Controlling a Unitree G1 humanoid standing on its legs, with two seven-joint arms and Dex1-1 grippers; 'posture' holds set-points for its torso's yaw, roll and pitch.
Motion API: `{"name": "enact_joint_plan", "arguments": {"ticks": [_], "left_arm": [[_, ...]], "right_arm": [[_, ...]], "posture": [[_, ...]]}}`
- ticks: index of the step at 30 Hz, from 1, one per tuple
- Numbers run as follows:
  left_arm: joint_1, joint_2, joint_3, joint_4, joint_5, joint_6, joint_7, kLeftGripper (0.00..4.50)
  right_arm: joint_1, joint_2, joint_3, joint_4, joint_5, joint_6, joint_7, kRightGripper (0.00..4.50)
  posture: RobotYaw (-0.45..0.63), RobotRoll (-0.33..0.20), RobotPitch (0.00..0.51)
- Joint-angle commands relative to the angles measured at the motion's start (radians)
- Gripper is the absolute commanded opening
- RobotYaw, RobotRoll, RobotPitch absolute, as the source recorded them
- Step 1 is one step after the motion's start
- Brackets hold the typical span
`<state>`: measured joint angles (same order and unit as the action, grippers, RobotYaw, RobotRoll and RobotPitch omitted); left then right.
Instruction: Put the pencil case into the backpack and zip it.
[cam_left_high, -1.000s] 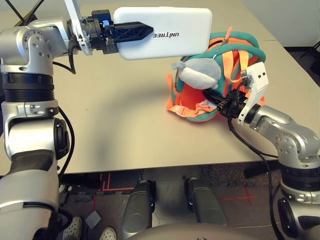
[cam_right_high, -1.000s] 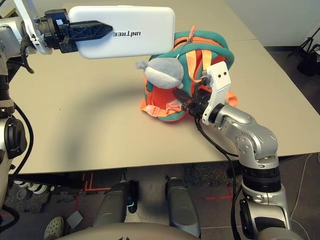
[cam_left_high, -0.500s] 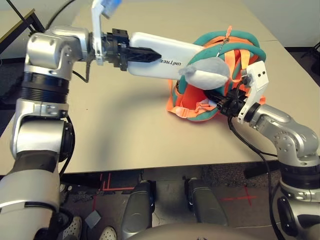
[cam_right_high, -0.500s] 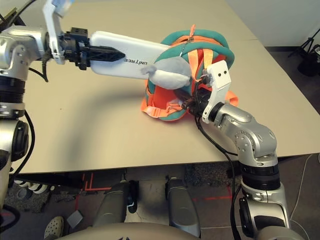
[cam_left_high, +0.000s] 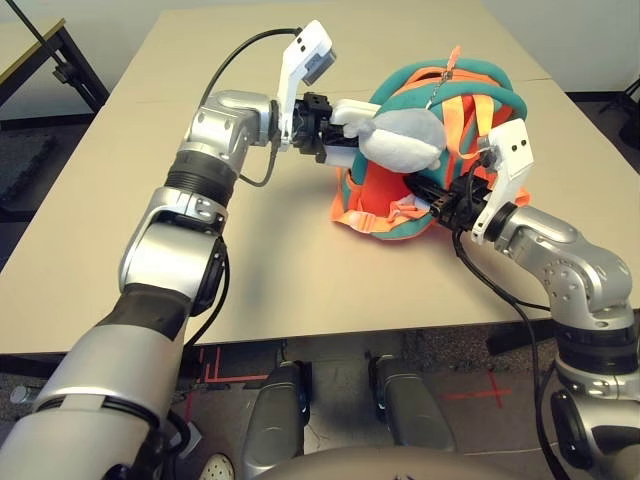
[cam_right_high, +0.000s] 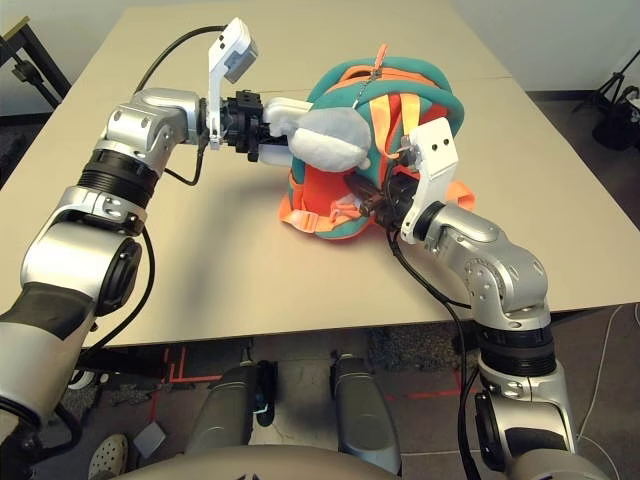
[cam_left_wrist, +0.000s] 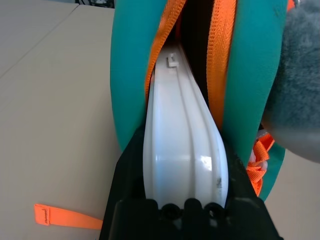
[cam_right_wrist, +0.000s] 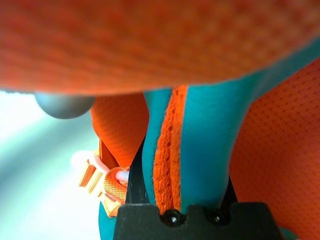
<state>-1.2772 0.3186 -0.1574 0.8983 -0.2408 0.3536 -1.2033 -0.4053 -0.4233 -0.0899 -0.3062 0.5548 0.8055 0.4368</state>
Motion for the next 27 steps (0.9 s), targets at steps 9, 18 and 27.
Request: {"name": "enact_joint_plan", "arguments": {"ticks": [9,18,27], "left_arm": [[0.004,0.181,0.173,-0.219,-0.088,0.202,-0.025,4.50],[0.149,0.269,0.188,-0.493,-0.147,0.365,-0.010,4.50],[0.222,0.273,0.159,-0.542,-0.146,0.388,0.025,4.50]], "right_arm": [[0.015,-0.004,0.028,0.035,-0.025,0.012,0.015,0.29],[-0.002,0.002,0.045,0.072,-0.036,-0.007,0.032,0.29],[-0.004,0.002,0.045,0.077,-0.043,-0.013,0.037,0.29]], "posture": [[-0.13,0.000,0.127],[-0.11,0.000,0.130],[-0.11,0.000,0.127]]}}
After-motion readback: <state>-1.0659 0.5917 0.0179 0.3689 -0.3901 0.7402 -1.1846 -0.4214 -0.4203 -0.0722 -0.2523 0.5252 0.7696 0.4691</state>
